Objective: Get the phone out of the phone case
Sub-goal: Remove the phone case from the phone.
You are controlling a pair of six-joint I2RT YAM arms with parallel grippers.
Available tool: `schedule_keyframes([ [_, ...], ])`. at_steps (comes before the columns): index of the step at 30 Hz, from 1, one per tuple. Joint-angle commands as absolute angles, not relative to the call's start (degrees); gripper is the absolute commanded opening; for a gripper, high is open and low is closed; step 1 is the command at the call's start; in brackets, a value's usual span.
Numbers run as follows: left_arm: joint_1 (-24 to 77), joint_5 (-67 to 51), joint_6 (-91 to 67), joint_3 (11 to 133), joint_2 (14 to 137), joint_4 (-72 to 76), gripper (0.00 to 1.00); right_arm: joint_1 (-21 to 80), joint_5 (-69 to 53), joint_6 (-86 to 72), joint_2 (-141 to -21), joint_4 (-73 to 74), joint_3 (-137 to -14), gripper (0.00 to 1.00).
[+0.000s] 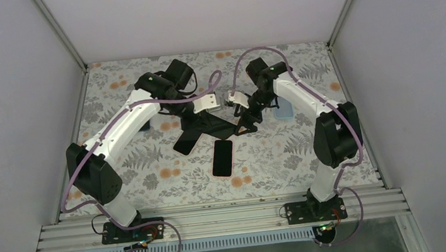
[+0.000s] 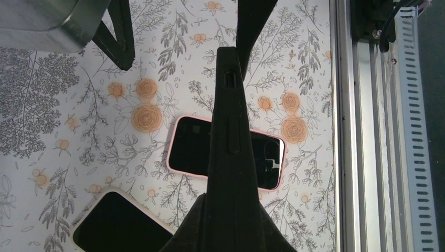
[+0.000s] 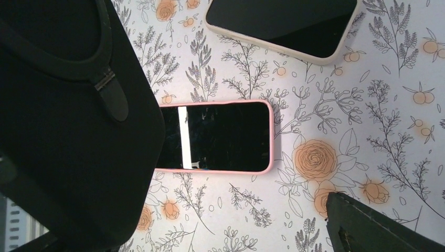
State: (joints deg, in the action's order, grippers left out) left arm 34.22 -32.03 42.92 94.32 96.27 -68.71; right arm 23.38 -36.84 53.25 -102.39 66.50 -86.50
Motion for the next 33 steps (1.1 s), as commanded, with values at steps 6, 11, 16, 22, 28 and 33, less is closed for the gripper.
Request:
schedule_keyframes([
  [6,36.1,-34.7,44.9,99.2,96.4,-71.0,0.02,22.7,-35.7,54.7,-103.7,65.7,-87.4,0.91],
  [11,37.0,-35.9,45.5,99.8,96.6,-73.3,0.02,22.3,-33.7,54.0,-104.8,63.9,-87.7,0.91],
  [16,38.6,-36.9,46.1,100.2,96.8,-76.2,0.02,21.7,-32.1,53.9,-106.9,64.1,-90.9,0.92],
  [22,40.4,-38.5,46.2,99.4,95.7,-77.7,0.02,21.4,-30.2,54.0,-109.5,65.0,-96.4,0.91],
  [28,41.2,-38.5,45.8,98.0,94.5,-77.8,0.02,20.6,-27.5,54.3,-112.8,65.9,-101.8,0.91],
  [33,41.6,-38.0,45.9,96.1,92.9,-77.8,0.02,19.8,-26.0,54.2,-116.3,66.8,-106.2,0.91],
])
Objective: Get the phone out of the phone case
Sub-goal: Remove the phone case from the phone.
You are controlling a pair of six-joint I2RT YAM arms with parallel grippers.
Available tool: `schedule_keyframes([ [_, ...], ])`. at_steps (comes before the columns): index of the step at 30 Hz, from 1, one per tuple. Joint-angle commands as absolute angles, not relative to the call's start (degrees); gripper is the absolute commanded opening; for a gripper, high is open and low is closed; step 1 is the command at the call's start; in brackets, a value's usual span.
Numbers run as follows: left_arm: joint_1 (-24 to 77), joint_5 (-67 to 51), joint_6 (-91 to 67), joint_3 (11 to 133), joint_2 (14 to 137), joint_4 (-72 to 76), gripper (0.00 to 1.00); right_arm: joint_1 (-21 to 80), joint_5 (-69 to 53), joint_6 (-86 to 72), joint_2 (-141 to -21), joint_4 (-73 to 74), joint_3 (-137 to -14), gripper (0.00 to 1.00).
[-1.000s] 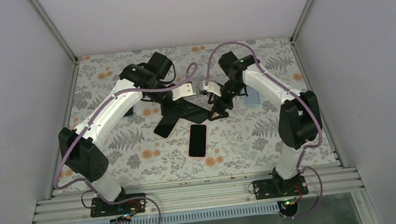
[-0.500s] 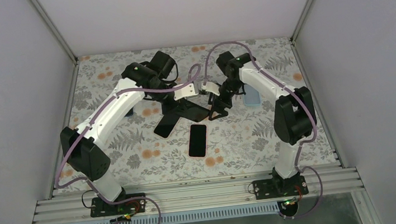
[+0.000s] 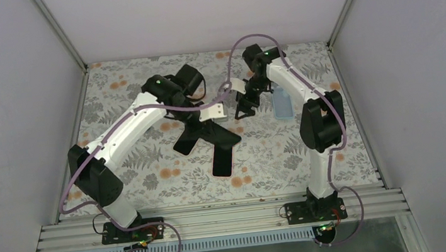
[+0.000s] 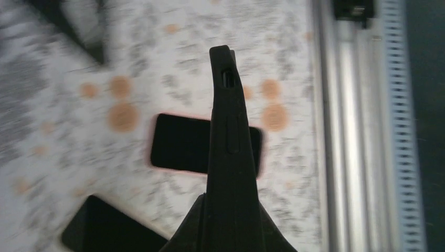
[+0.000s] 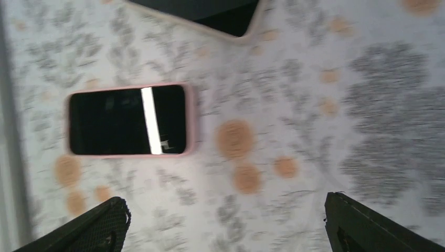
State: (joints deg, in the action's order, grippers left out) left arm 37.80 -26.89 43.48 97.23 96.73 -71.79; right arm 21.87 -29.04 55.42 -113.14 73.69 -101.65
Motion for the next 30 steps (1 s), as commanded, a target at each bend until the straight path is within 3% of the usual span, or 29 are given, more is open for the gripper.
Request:
schedule_keyframes([
  [1,41.6,-38.1,46.0,95.9,92.7,-77.8,0.02,19.7,-25.9,54.0,-116.8,66.6,-106.9,0.92],
  [7,40.8,-35.7,46.0,94.8,92.4,-75.2,0.02,19.2,-28.5,54.2,-116.4,68.7,-107.5,0.91],
  [18,36.2,-32.3,44.9,91.7,91.4,-66.5,0.02,19.8,-37.7,58.2,-96.8,71.0,-84.4,0.90],
  [30,35.9,-36.0,45.4,95.8,93.5,-68.4,0.02,22.6,-37.0,53.2,-95.7,63.5,-79.1,0.86],
])
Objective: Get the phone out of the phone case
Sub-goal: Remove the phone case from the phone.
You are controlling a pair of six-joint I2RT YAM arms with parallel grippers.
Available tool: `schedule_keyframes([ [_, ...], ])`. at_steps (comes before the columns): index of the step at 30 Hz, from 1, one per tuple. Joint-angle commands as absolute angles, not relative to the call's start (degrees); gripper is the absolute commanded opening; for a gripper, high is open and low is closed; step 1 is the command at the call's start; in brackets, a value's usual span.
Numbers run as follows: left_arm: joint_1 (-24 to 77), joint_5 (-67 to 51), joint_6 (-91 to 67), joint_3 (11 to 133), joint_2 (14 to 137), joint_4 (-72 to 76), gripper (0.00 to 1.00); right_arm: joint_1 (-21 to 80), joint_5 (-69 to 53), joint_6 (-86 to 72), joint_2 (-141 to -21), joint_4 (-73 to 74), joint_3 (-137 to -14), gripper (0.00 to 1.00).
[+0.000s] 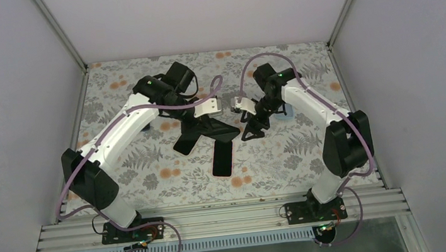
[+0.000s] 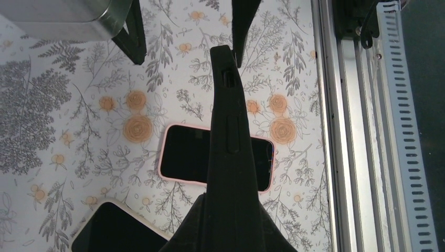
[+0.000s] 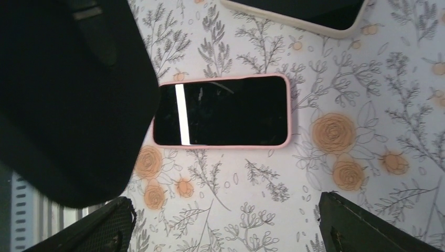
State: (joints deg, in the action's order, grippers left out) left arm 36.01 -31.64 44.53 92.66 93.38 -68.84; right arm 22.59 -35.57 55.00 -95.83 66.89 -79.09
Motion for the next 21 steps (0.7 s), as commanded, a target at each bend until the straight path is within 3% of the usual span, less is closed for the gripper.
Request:
schedule_keyframes([
  [1,35.9,-36.0,45.4,95.8,93.5,-68.4,0.02,22.6,-37.1,53.2,-95.7,63.6,-79.2,0.86],
  [21,35.9,-35.5,43.9,95.6,94.6,-65.4,0.02,22.6,-39.8,55.0,-97.9,66.4,-83.1,0.83],
])
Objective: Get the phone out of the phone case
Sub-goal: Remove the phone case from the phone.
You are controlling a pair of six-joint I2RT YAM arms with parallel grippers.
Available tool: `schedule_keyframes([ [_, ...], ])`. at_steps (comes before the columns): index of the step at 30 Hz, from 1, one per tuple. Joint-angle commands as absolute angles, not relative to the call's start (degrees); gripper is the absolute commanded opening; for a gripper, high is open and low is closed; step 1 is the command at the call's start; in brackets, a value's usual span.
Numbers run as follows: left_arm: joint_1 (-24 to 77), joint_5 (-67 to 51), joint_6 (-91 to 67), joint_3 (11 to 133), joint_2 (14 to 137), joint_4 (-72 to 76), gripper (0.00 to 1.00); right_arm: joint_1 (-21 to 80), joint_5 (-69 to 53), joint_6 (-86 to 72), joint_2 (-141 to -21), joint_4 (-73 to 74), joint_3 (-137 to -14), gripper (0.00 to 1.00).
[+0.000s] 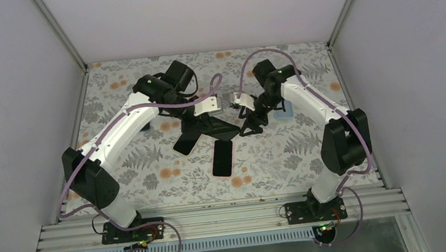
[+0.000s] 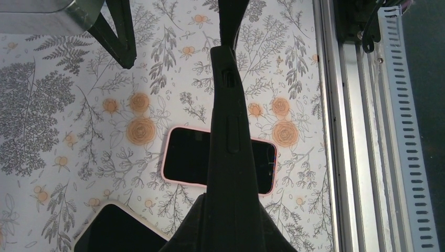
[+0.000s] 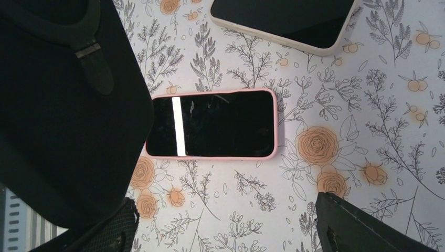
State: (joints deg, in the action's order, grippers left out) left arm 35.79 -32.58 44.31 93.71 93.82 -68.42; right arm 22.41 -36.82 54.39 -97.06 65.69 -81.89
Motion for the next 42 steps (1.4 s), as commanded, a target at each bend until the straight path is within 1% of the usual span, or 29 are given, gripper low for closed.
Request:
schedule_keyframes([
  [1,35.9,-35.3,43.9,95.7,94.6,-65.4,0.02,22.6,-39.8,55.2,-98.0,66.6,-83.0,0.83],
  [18,36.0,-35.2,43.8,96.5,95.0,-65.6,0.02,22.6,-39.6,56.2,-97.3,67.2,-82.0,0.83],
  [28,35.9,-35.7,45.2,96.6,94.9,-67.5,0.02,21.9,-38.2,56.5,-99.0,66.0,-82.7,0.81],
  [34,35.9,-37.3,47.2,96.9,95.7,-71.2,0.02,21.0,-37.7,57.6,-100.8,67.1,-84.9,0.80],
  [42,35.9,-37.6,46.9,96.3,95.6,-70.4,0.02,20.3,-38.8,58.4,-103.2,69.0,-88.6,0.80],
])
